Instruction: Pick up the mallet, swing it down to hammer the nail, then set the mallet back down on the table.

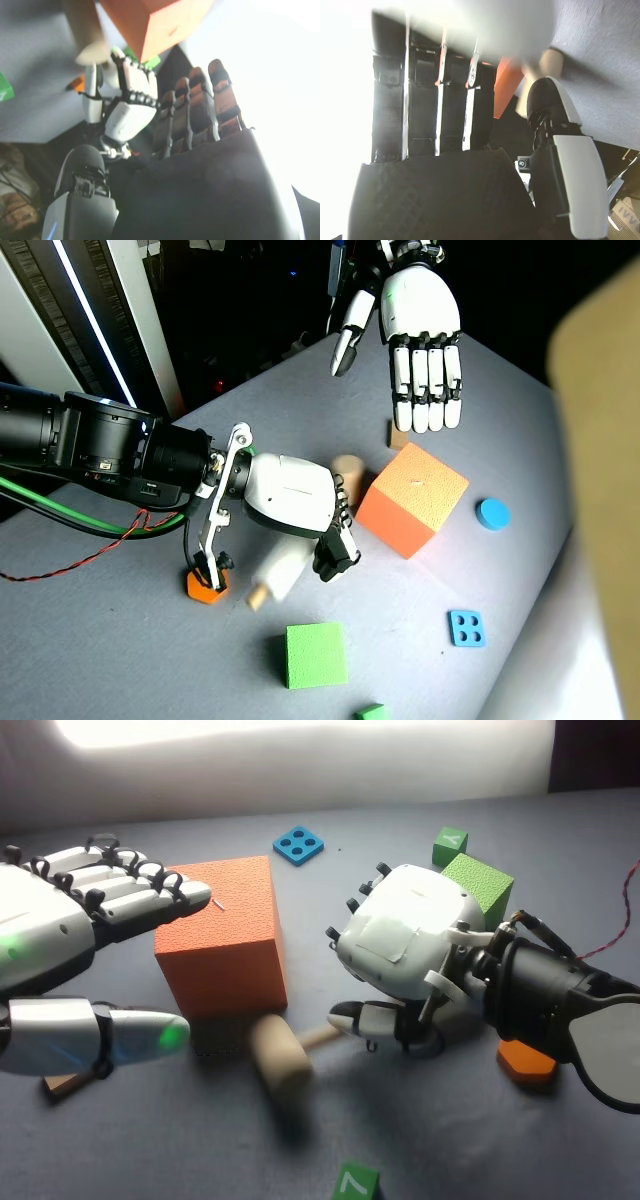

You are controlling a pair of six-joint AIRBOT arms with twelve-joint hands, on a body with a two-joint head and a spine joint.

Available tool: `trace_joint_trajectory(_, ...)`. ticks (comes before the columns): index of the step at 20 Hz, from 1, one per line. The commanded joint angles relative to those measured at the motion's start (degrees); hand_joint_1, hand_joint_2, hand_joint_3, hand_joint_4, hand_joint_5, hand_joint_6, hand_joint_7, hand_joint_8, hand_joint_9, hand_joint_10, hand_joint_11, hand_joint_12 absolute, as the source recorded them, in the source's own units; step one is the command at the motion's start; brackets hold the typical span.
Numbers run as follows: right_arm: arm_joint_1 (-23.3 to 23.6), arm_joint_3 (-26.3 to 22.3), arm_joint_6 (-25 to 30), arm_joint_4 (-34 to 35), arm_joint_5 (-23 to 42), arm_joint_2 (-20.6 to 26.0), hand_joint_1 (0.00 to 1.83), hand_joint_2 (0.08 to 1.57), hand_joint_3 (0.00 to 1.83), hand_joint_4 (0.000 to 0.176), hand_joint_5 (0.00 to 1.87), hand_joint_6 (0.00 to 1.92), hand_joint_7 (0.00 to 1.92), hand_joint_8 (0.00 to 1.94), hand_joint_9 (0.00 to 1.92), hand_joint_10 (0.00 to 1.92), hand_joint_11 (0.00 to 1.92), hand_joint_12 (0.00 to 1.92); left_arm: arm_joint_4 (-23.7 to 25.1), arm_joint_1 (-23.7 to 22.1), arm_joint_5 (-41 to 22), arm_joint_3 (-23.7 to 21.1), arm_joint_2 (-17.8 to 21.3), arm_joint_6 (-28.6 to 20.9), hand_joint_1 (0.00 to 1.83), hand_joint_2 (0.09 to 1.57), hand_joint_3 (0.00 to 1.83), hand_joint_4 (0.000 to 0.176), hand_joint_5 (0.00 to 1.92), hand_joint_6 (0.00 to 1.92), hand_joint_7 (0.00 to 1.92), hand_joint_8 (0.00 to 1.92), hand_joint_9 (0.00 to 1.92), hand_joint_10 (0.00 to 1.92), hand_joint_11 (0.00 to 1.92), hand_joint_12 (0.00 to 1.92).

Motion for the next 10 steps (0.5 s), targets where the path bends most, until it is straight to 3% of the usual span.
trace_joint_trajectory(1,0.1,-0.3,-0.1,-2.7,-4.6,0.6,0.27,1.20,0.00,0.000,0.98,0.09,1.13,0.05,1.08,0.16,0.67,1.06,-0.8,-0.7,-6.0,-0.1,0.6,-0.2,0.00,1.20,0.00,0.000,0.07,0.00,0.13,0.00,0.13,0.00,0.00,0.28)
trace_joint_trajectory(10,1.3,-4.7,2.0,-2.7,-4.6,5.8,0.34,1.18,0.00,0.000,0.75,0.00,0.83,0.00,0.80,0.00,0.35,1.10,-0.8,-1.2,-6.0,-0.9,0.7,-0.2,0.00,1.20,0.00,0.000,0.06,0.00,0.12,0.00,0.12,0.00,0.00,0.25)
